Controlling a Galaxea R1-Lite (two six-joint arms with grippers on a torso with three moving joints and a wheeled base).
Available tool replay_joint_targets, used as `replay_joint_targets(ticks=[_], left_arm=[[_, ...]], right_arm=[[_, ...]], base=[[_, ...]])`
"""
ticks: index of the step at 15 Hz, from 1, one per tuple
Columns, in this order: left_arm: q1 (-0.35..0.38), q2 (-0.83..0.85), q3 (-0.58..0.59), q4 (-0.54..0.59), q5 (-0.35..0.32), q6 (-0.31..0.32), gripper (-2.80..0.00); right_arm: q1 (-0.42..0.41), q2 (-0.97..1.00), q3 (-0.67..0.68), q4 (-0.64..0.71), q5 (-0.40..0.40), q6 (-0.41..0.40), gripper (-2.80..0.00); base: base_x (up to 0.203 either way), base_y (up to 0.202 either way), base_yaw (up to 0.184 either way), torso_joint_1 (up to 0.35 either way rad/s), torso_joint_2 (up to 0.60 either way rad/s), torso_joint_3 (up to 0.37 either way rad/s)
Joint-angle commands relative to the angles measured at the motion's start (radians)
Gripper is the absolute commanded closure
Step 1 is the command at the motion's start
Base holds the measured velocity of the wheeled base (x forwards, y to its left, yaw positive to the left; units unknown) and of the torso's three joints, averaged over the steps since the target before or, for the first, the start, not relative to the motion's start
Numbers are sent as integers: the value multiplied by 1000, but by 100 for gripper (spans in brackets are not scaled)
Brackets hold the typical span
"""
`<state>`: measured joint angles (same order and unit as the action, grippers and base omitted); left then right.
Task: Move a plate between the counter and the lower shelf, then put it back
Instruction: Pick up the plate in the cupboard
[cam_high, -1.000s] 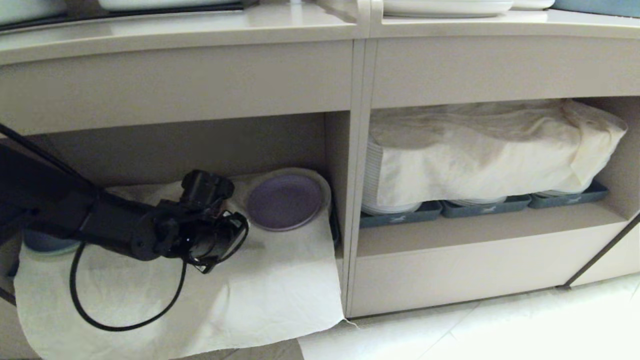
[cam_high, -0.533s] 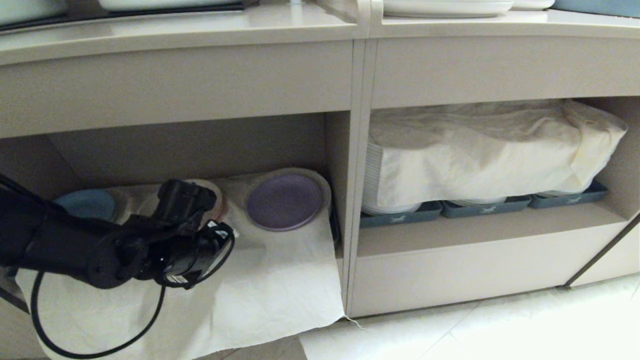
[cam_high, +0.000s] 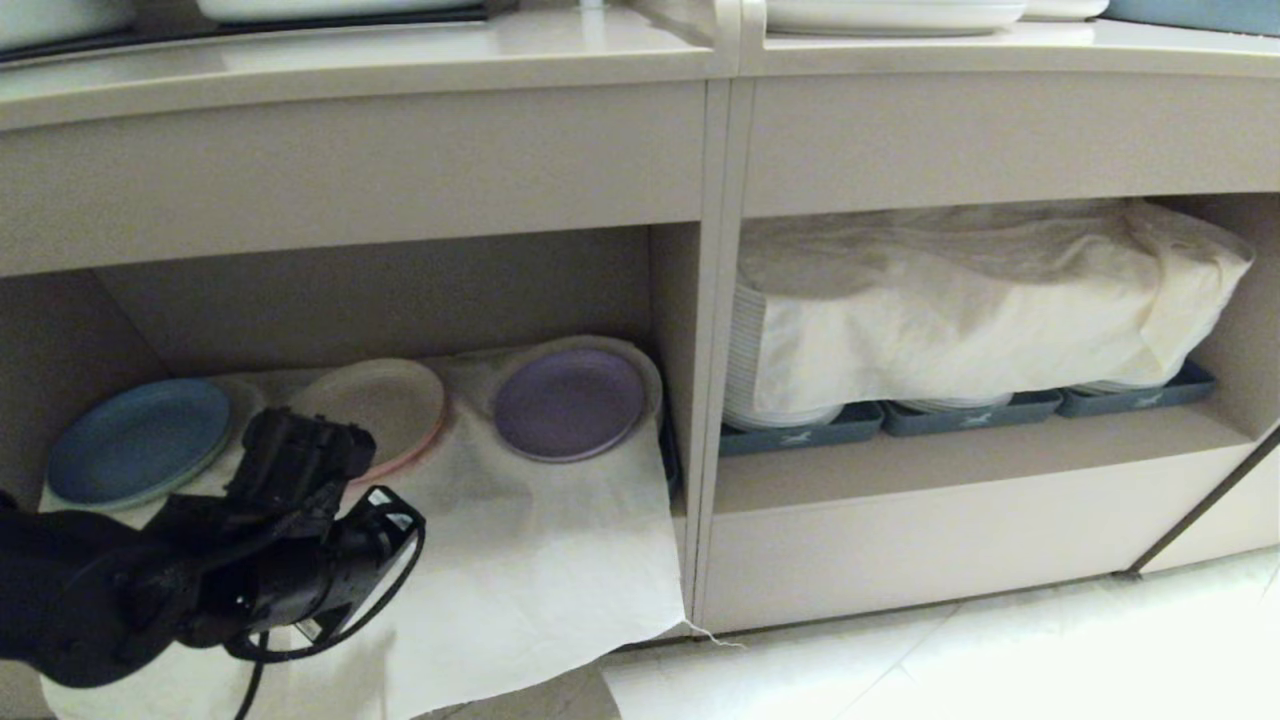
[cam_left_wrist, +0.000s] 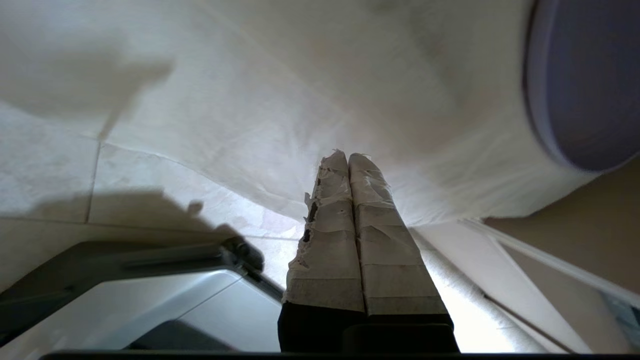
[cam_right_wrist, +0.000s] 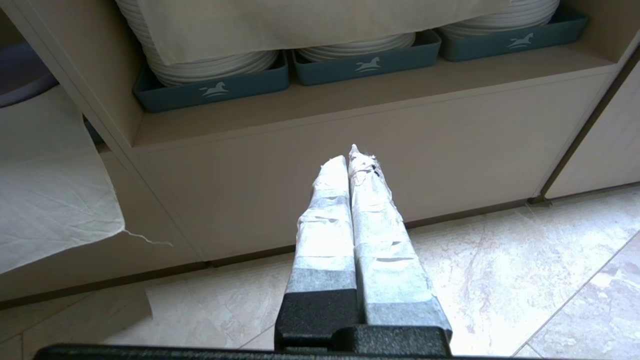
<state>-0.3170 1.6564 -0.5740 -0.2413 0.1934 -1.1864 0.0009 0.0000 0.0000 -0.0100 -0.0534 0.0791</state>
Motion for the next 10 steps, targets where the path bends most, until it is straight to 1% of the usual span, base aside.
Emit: replay_joint_targets(ticks=[1,2,5,6,8,10], left_arm=[[-1,-65,48,-1,1,1,0],[-1,-90,77,-1,1,24,0],[-1,-149,156,-2,3,119,0],[-1,-177,168,-1,3,149,0],[-5,-223,183,-1,3,228,0],[-7,-235,183,-1,3,283,0]], right_arm=[[0,1,0,0,0,1,0],[1,0,0,-1,0,1,0],[1,0,0,0,0,1,0],[-1,0,0,0,0,1,0],[1,0,0,-1,0,1,0],[1,0,0,0,0,1,0]], base=[[0,0,0,0,0,0],[0,0,0,0,0,0],[0,0,0,0,0,0],[0,0,0,0,0,0],[0,0,0,0,0,0],[0,0,0,0,0,0]])
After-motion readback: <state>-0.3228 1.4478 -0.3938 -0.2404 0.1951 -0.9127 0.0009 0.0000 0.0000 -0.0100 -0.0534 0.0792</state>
